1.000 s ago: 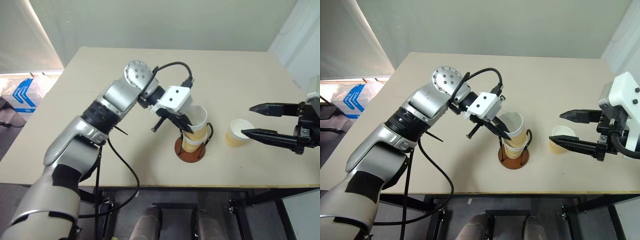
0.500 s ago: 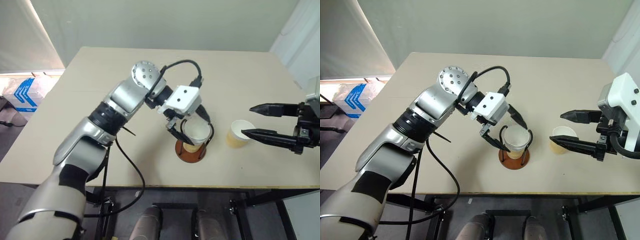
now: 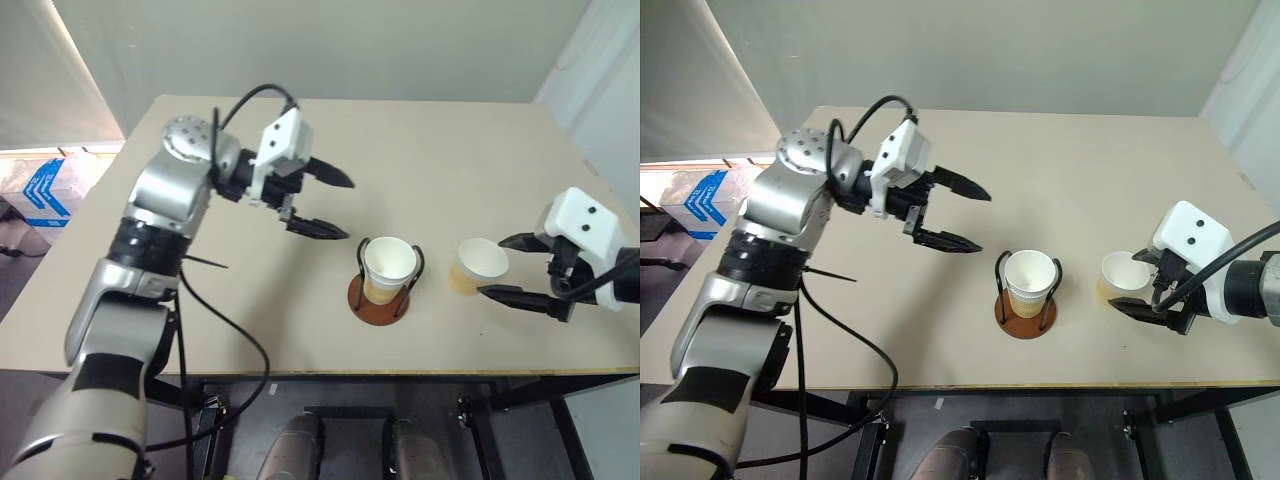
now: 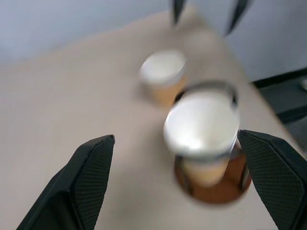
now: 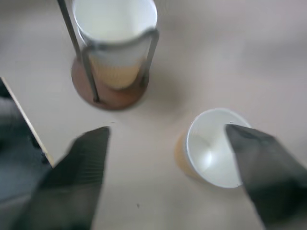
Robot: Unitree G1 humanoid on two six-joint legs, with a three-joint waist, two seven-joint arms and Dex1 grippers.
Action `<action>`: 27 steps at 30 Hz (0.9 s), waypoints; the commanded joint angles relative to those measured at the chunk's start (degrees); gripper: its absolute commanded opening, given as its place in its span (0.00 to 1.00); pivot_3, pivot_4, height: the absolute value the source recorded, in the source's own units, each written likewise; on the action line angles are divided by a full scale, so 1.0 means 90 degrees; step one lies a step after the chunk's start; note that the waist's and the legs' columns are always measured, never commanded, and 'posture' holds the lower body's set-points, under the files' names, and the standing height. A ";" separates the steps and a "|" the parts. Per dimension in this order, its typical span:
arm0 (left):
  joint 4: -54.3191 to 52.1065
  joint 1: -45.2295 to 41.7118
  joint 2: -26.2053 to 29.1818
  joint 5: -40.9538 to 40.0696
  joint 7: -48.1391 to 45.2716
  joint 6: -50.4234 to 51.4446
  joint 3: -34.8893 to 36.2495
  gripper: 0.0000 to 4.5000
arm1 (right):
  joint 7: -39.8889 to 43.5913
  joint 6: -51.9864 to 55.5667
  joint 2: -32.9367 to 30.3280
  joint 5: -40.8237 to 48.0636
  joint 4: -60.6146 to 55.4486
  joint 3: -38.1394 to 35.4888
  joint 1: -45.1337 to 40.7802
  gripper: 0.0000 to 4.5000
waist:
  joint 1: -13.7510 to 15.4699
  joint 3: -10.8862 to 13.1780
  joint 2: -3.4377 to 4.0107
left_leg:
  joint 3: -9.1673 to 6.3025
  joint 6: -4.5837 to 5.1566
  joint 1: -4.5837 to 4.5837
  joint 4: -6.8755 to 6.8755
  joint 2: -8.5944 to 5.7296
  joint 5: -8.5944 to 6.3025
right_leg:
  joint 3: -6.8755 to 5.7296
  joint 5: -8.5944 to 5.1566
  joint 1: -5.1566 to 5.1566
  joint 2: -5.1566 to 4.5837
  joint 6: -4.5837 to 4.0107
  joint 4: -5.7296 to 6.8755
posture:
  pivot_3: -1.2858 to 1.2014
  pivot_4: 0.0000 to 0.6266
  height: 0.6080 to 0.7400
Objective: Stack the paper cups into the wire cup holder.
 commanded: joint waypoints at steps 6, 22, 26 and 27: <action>-0.1284 0.1005 0.0774 0.0009 0.0496 0.0705 0.0678 1.00 | 0.0681 -0.1451 0.0001 -0.1943 0.0642 0.2019 -0.1081 0.99 | -0.0001 0.0000 0.0000 | -0.0001 0.0001 0.0006 -0.0001 0.0001 0.0001 | -0.0001 0.0001 0.0002 0.0002 -0.0005 0.0002 | 0.52 0.24 1.00; -0.1916 0.1711 0.1150 0.0207 0.0896 0.0778 0.0777 1.00 | 0.1774 -0.2636 0.1063 -0.4407 0.2168 0.3793 -0.2011 0.96 | -0.0034 0.0001 -0.0001 | -0.0005 0.0045 0.0037 -0.0016 0.0010 -0.0001 | -0.0007 0.0024 0.0011 0.0004 -0.0115 0.0008 | 0.52 0.24 1.00; -0.1960 0.1758 0.1167 0.0204 0.0904 0.0793 0.0779 1.00 | 0.1890 -0.2680 0.1207 -0.4575 0.2204 0.3728 -0.1939 0.71 | -0.0039 0.0001 -0.0001 | -0.0006 0.0038 0.0039 -0.0018 0.0010 0.0009 | -0.0006 0.0032 0.0012 0.0004 -0.0127 0.0006 | 0.52 0.24 1.00; -0.1965 0.1770 0.1170 0.0205 0.0908 0.0792 0.0780 1.00 | 0.1918 -0.2681 0.1226 -0.4602 0.2193 0.3704 -0.1920 0.63 | -0.0039 0.0001 -0.0001 | -0.0006 0.0037 0.0039 -0.0020 0.0010 0.0009 | -0.0006 0.0033 0.0013 0.0004 -0.0129 0.0006 | 0.52 0.24 1.00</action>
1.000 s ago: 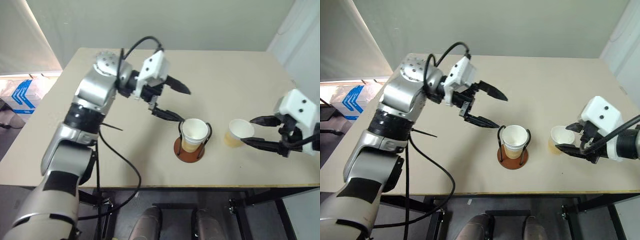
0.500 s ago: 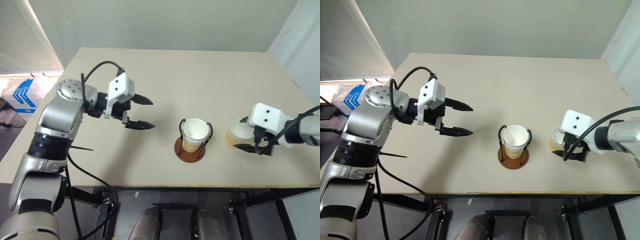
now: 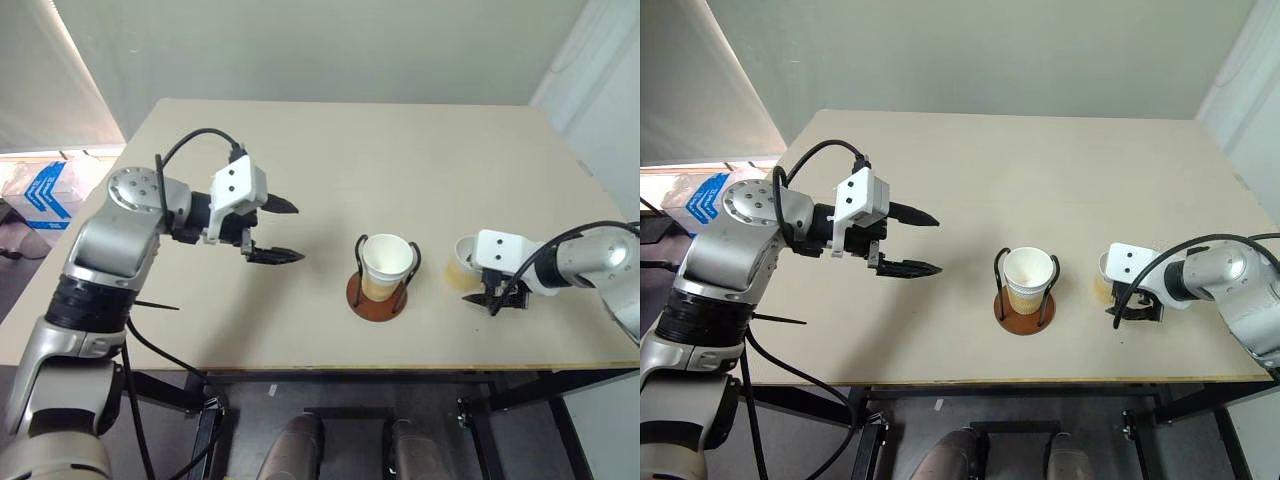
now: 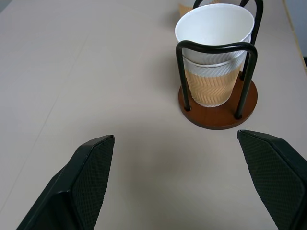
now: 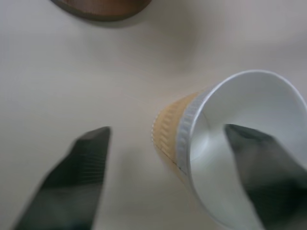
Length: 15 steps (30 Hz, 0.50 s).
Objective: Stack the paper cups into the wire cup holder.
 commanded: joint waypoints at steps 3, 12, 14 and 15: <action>-0.0216 0.0028 0.0099 0.0003 0.0027 -0.0030 0.0197 1.00 | 0.0164 -0.0076 0.0044 -0.0204 -0.0087 -0.0232 -0.0015 0.39 | 0.0002 0.0000 0.0000 | -0.0001 -0.0002 -0.0001 -0.0003 0.0000 0.0001 | 0.0000 0.0000 0.0000 0.0000 -0.0001 0.0000 | 0.52 0.24 1.00; -0.0356 0.0128 0.0172 -0.0129 -0.0138 -0.0004 0.0241 1.00 | 0.0556 0.0293 -0.0227 0.0191 -0.0355 -0.0937 0.0025 0.01 | 0.0003 0.0000 0.0000 | -0.0001 -0.0009 -0.0002 -0.0011 -0.0001 -0.0002 | -0.0001 -0.0005 -0.0002 0.0000 -0.0009 -0.0004 | 0.52 0.24 1.00; -0.0522 0.0258 0.0269 -0.0305 -0.0320 0.0061 0.0299 1.00 | 0.0886 0.0697 -0.0367 0.0669 -0.0628 -0.1363 -0.0292 0.01 | 0.0000 0.0000 0.0001 | -0.0001 -0.0012 -0.0003 -0.0014 -0.0001 -0.0002 | -0.0001 -0.0008 -0.0004 0.0000 -0.0013 -0.0004 | 0.52 0.24 1.00; -0.0597 0.0315 0.0308 -0.0394 -0.0398 0.0081 0.0331 1.00 | 0.1042 0.0925 -0.0422 0.0934 -0.0766 -0.1543 -0.0515 0.01 | -0.0006 0.0002 0.0003 | 0.0000 -0.0016 -0.0005 -0.0017 -0.0002 -0.0002 | -0.0001 -0.0010 -0.0008 0.0000 -0.0016 -0.0005 | 0.52 0.24 1.00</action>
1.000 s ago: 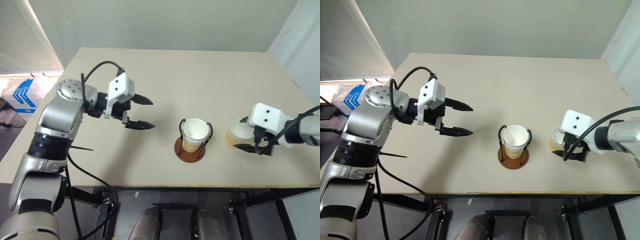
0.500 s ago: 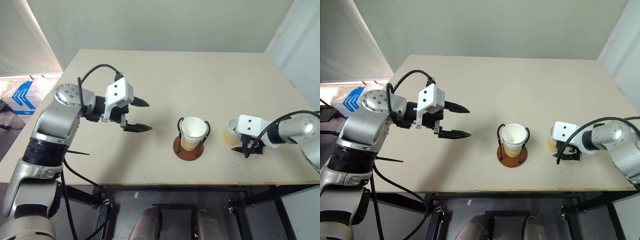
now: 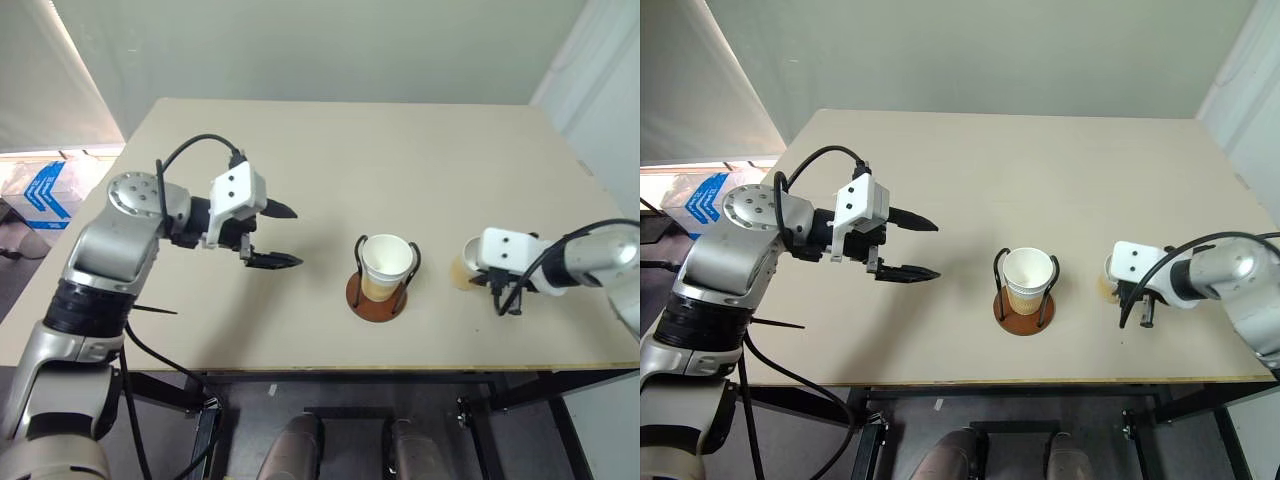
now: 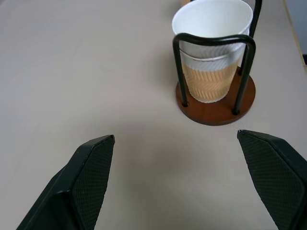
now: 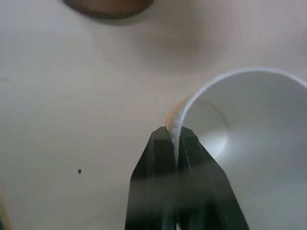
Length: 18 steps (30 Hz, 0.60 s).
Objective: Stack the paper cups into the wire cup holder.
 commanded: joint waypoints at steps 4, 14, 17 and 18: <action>-0.0500 0.0044 0.0132 -0.0695 -0.0351 0.0349 0.0465 1.00 | 0.0760 0.1408 -0.0221 0.1589 -0.0950 -0.0993 -0.1828 0.01 | -0.0040 0.0000 -0.0002 | 0.0001 -0.0014 0.0002 -0.0033 -0.0001 0.0012 | 0.0001 -0.0008 -0.0014 0.0004 -0.0008 0.0002 | 0.52 0.24 1.00; -0.0307 -0.0295 -0.0107 -0.0785 -0.0285 0.0472 0.0461 1.00 | 0.0623 0.2087 0.0885 0.1942 -0.1239 0.0221 -0.3589 0.01 | -0.0065 -0.0002 -0.0005 | -0.0021 -0.0030 0.0009 -0.0083 0.0002 0.0036 | -0.0012 -0.0028 -0.0035 0.0006 -0.0037 0.0010 | 0.52 0.24 1.00; -0.0286 -0.0330 -0.0122 -0.0754 -0.0258 0.0465 0.0447 1.00 | 0.0564 0.1807 0.1085 0.1625 -0.1053 0.0595 -0.3573 0.01 | -0.0067 -0.0002 -0.0005 | -0.0022 -0.0030 0.0008 -0.0083 0.0004 0.0036 | -0.0015 -0.0028 -0.0036 0.0006 -0.0037 0.0010 | 0.52 0.24 1.00; -0.0288 -0.0333 -0.0122 -0.0751 -0.0250 0.0466 0.0444 1.00 | 0.0579 0.1695 0.1094 0.1525 -0.0991 0.0678 -0.3540 0.01 | -0.0063 -0.0001 -0.0005 | -0.0022 -0.0030 0.0007 -0.0083 0.0003 0.0037 | -0.0015 -0.0027 -0.0036 0.0006 -0.0037 0.0009 | 0.52 0.24 1.00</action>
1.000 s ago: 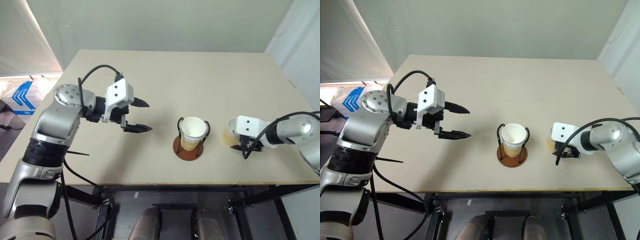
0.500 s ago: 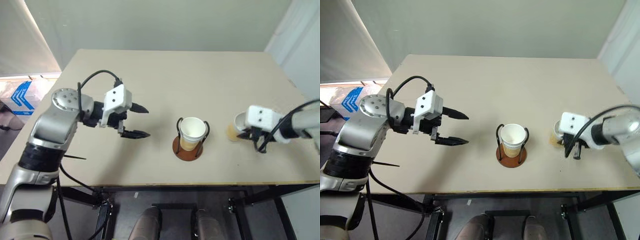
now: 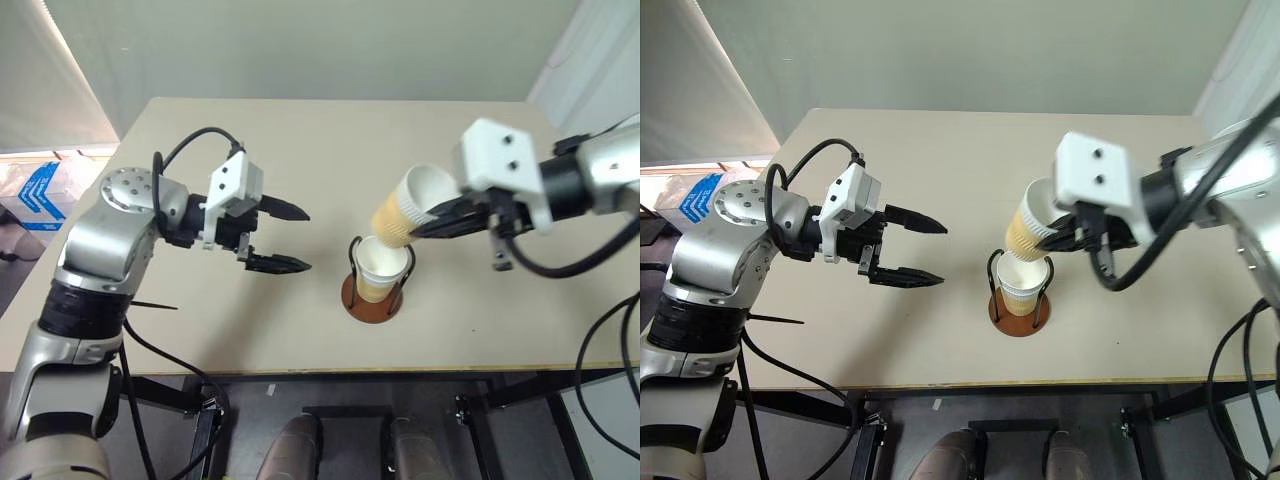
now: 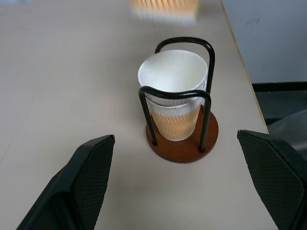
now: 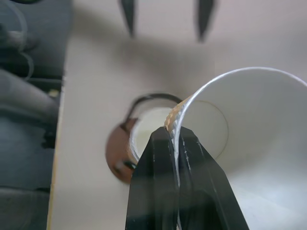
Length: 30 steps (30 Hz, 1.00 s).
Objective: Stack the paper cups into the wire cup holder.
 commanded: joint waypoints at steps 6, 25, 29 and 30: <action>-0.0069 -0.0094 0.0088 -0.0033 0.0060 -0.0015 0.0212 1.00 | 0.0083 -0.0955 -0.0096 -0.0845 0.0363 0.0482 0.0280 0.01 | 0.0005 0.0000 -0.0001 | 0.0000 0.0004 -0.0001 0.0003 -0.0001 0.0001 | 0.0000 0.0002 0.0004 -0.0003 -0.0002 -0.0001 | 0.52 0.24 1.00; 0.0092 -0.0087 0.0054 0.0082 0.0041 -0.0219 0.0155 1.00 | 0.0509 -0.1200 0.0197 -0.1167 0.0139 0.0786 0.0221 0.01 | -0.0001 0.0000 -0.0001 | 0.0000 0.0005 0.0002 0.0002 0.0001 0.0012 | -0.0003 0.0016 0.0003 -0.0003 -0.0021 0.0003 | 0.52 0.24 1.00; 0.0126 -0.0084 0.0036 0.0134 0.0036 -0.0286 0.0118 1.00 | 0.0645 -0.1488 0.0188 -0.1494 0.0285 0.0969 0.0206 0.05 | -0.0002 0.0000 -0.0001 | 0.0000 0.0005 0.0003 0.0002 0.0001 0.0012 | -0.0003 0.0017 0.0003 -0.0003 -0.0021 0.0004 | 0.52 0.24 1.00; 0.0133 -0.0082 0.0037 0.0156 0.0032 -0.0310 0.0103 1.00 | 0.0662 -0.1512 0.0212 -0.1529 0.0313 0.0977 0.0199 0.10 | -0.0002 0.0000 -0.0001 | 0.0000 0.0006 0.0003 0.0002 0.0001 0.0012 | -0.0003 0.0017 0.0003 -0.0003 -0.0022 0.0004 | 0.52 0.24 1.00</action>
